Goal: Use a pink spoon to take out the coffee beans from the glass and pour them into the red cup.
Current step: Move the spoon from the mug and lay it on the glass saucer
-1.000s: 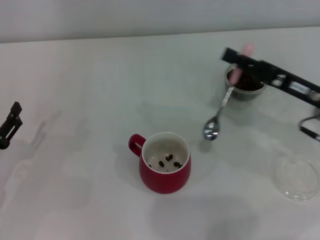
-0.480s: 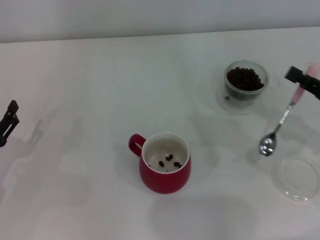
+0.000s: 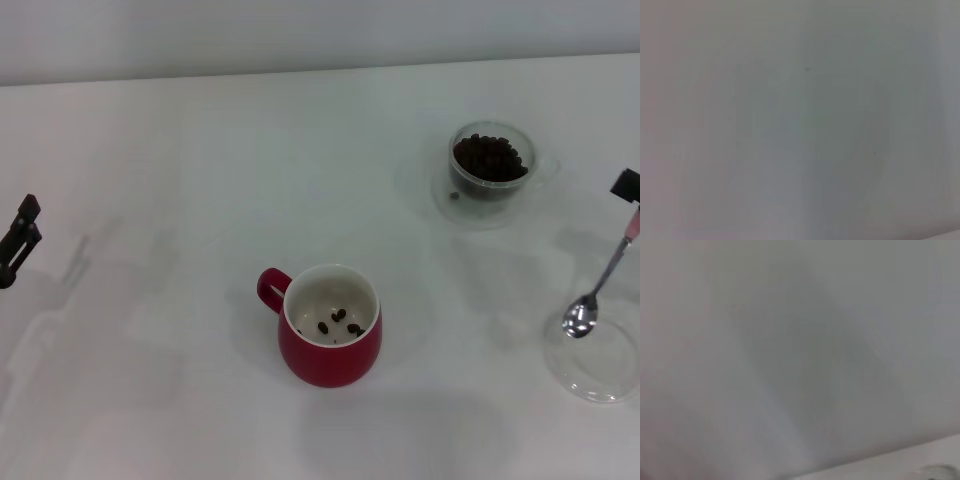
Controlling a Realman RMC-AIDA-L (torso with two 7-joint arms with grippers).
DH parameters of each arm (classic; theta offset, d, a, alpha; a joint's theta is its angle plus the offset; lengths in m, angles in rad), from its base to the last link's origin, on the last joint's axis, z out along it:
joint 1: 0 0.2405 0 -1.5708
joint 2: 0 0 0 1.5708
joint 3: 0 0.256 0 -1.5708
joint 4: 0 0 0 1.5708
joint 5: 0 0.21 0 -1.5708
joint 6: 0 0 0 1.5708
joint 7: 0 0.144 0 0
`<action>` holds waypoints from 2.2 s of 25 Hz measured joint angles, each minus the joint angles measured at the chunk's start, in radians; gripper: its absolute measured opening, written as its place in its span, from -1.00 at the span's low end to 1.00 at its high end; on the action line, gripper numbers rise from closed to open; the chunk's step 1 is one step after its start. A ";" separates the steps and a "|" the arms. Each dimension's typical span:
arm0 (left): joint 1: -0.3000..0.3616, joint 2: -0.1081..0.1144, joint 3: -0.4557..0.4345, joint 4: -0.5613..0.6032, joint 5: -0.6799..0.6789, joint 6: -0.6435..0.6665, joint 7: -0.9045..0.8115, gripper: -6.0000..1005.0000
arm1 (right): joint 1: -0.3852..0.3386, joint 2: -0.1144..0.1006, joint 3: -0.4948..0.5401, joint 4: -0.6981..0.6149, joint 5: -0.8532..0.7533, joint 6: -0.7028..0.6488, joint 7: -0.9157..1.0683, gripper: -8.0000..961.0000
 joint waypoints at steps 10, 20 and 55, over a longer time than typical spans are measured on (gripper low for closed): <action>0.004 0.000 -0.002 0.000 0.000 -0.007 0.000 0.51 | -0.013 -0.013 0.000 0.011 -0.041 -0.133 -0.013 -0.65; 0.001 0.000 -0.001 0.000 0.000 -0.007 0.000 0.51 | -0.036 -0.004 0.013 0.019 -0.050 -0.209 0.014 -0.65; 0.010 -0.003 -0.003 0.000 0.000 -0.014 0.000 0.51 | -0.024 -0.001 0.024 0.106 -0.062 -0.243 0.150 -0.64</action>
